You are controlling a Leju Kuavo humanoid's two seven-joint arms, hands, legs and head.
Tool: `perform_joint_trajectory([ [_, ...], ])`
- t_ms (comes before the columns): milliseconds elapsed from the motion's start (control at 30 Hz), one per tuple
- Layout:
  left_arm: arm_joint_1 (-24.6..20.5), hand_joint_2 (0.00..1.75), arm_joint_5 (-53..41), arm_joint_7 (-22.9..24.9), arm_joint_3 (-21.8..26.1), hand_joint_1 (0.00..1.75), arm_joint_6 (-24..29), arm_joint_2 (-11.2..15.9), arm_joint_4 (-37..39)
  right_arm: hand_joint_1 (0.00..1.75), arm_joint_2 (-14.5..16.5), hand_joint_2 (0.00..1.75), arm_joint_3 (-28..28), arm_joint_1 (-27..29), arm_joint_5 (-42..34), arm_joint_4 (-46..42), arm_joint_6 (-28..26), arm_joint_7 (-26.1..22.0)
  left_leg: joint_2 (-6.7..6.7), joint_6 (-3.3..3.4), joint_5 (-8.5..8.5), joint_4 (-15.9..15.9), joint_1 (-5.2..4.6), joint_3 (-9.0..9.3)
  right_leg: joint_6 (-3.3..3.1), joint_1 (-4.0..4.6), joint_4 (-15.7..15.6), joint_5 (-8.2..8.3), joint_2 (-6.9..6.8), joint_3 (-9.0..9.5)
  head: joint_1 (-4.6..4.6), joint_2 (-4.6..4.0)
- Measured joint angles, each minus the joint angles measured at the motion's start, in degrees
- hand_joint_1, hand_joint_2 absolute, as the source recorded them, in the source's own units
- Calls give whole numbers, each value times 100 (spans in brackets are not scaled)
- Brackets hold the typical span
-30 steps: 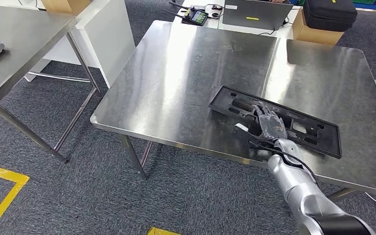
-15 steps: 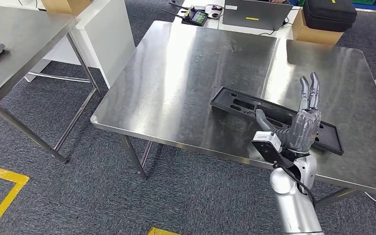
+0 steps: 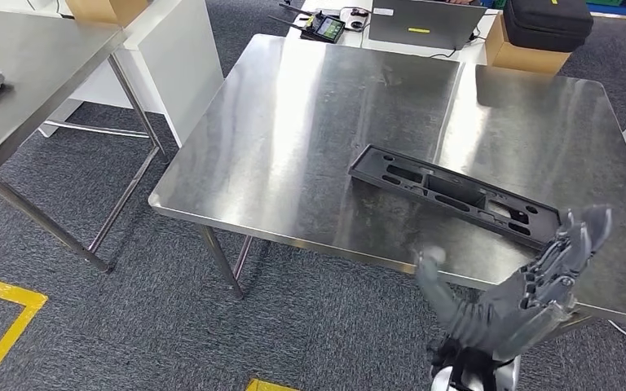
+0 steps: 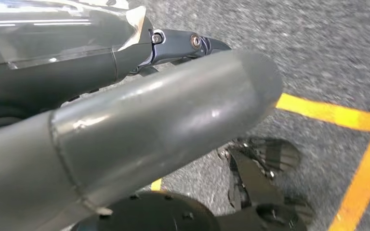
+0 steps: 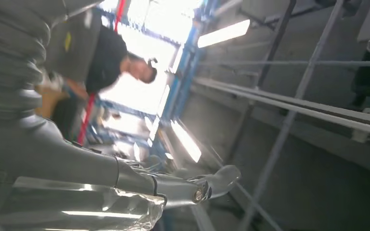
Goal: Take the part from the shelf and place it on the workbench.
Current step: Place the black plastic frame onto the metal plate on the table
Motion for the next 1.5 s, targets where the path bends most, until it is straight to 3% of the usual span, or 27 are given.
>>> perform_joint_trajectory([
  [133,-11,0,203,280,65,0,287,-13,0,0,-40,0,484,176,-707,163,127,2,6,55,4,16,-13,10,35,-15,-17,17,5,30,0,0],
  [200,-27,0,306,385,131,0,400,-51,0,0,-82,0,691,152,-1172,528,337,8,22,108,93,-53,26,44,58,8,25,-16,1,18,2,0],
  [267,-47,0,407,454,192,0,486,-103,1,0,-109,0,835,70,-1514,993,523,14,44,152,182,-122,66,52,22,27,411,-290,-7,-134,19,1],
  [333,-51,0,509,501,233,0,564,-148,2,0,-120,0,903,-45,-1713,1514,632,14,59,161,217,-122,62,7,-25,13,1164,-693,-11,-399,33,0],
  [367,-50,0,560,521,262,0,595,-171,3,0,-122,0,917,-93,-1782,1788,683,14,65,154,233,-118,62,-20,-18,5,1476,-824,-12,-488,33,0],
  [400,-50,0,604,536,298,0,620,-193,4,0,-122,0,919,-133,-1820,2051,728,14,69,142,249,-111,65,-46,16,-4,1588,-865,-13,-476,33,0],
  [433,-50,0,645,551,334,0,644,-217,5,0,-121,0,919,-180,-1824,2301,765,14,71,127,263,-101,72,-71,68,-15,1470,-819,-17,-347,34,1],
  [500,-54,0,712,572,397,0,685,-257,5,0,-110,0,919,-304,-1723,2749,797,14,72,83,281,-60,91,-115,165,-49,682,-632,-40,170,34,2],
  [567,-65,0,757,578,456,0,736,-281,4,0,-92,0,924,-405,-1621,3086,778,14,64,24,296,-12,94,-158,167,-22,120,-496,-32,539,32,1],
  [633,-73,0,791,573,501,0,787,-297,4,0,-81,0,926,-455,-1636,3277,748,13,48,-25,309,31,86,-188,110,18,56,-463,-5,572,27,1],
  [700,-75,0,827,562,537,0,834,-310,4,0,-77,0,921,-489,-1674,3404,700,14,41,-69,327,65,99,-219,42,-2,36,-463,-1,515,23,1],
  [767,-76,0,852,554,585,0,869,-319,4,0,-61,0,911,-525,-1692,3517,658,14,34,-130,186,202,133,-309,-68,-29,32,-409,-6,458,16,0],
  [833,-77,0,860,548,620,0,881,-324,4,0,-39,0,901,-553,-1700,3606,632,14,28,-191,-274,732,159,-513,-174,-28,28,-330,-15,381,-2,1],
  [900,-78,0,860,544,631,0,885,-326,4,0,-29,0,893,-562,-1704,3693,616,14,28,-230,-705,1431,167,-716,-217,1,32,-250,-24,270,-13,1],
  [933,-78,0,860,542,633,0,885,-326,4,0,-28,0,889,-564,-1705,3732,613,14,29,-233,-758,1612,168,-727,-218,15,36,-207,-27,214,-13,1],
  [967,-78,0,861,536,634,0,885,-326,4,0,-28,0,885,-564,-1708,3766,614,14,29,-221,-694,1585,168,-628,-214,27,39,-164,-29,159,-14,1],
  [1000,-81,0,863,527,636,0,885,-326,4,0,-28,0,881,-564,-1712,3794,618,14,28,-199,-554,1352,167,-422,-206,38,41,-119,-28,108,-15,1],
  [1067,-98,0,877,502,639,0,891,-326,4,0,-18,0,867,-566,-1700,3842,653,14,16,-141,-341,535,156,163,-170,58,43,-38,-23,37,-15,2],
  [1133,-117,0,912,480,659,0,917,-332,4,0,14,0,849,-575,-1667,3922,707,13,2,-97,-300,33,115,484,-106,64,36,38,-25,19,-12,2],
  [1233,-126,0,969,483,731,0,985,-354,5,0,67,0,849,-618,-1599,4201,791,12,20,-6,-185,-75,73,429,18,56,7,141,-32,0,-41,1],
  [1267,-129,0,978,495,750,0,1006,-362,5,0,81,0,851,-664,-1567,4382,857,25,36,40,-107,-109,79,373,25,61,65,74,-32,-52,-39,1],
  [1333,-133,0,980,527,770,0,1035,-377,7,0,126,0,844,-892,-1385,5047,1024,190,87,109,61,-159,99,228,-37,67,519,-346,-34,-245,-27,2],
  [1400,-133,0,980,544,775,0,1055,-385,7,0,201,0,801,-1227,-1064,6036,1085,536,116,134,204,-157,91,43,-76,53,1284,-829,-34,-443,-15,1],
  [1433,-133,0,980,544,776,0,1063,-388,7,0,232,0,761,-1371,-934,6538,1065,677,121,133,275,-152,87,-42,-47,46,1575,-929,-35,-465,-14,1],
  [1467,-133,0,980,543,777,0,1068,-392,7,0,254,0,714,-1484,-852,6980,1036,759,118,129,344,-145,84,-124,8,43,1697,-911,-35,-400,-9,1],
  [1500,-131,0,980,542,777,0,1072,-393,7,0,271,0,672,-1575,-813,7338,1014,786,114,119,408,-135,81,-200,67,42,1604,-808,-35,-229,-2,1],
])
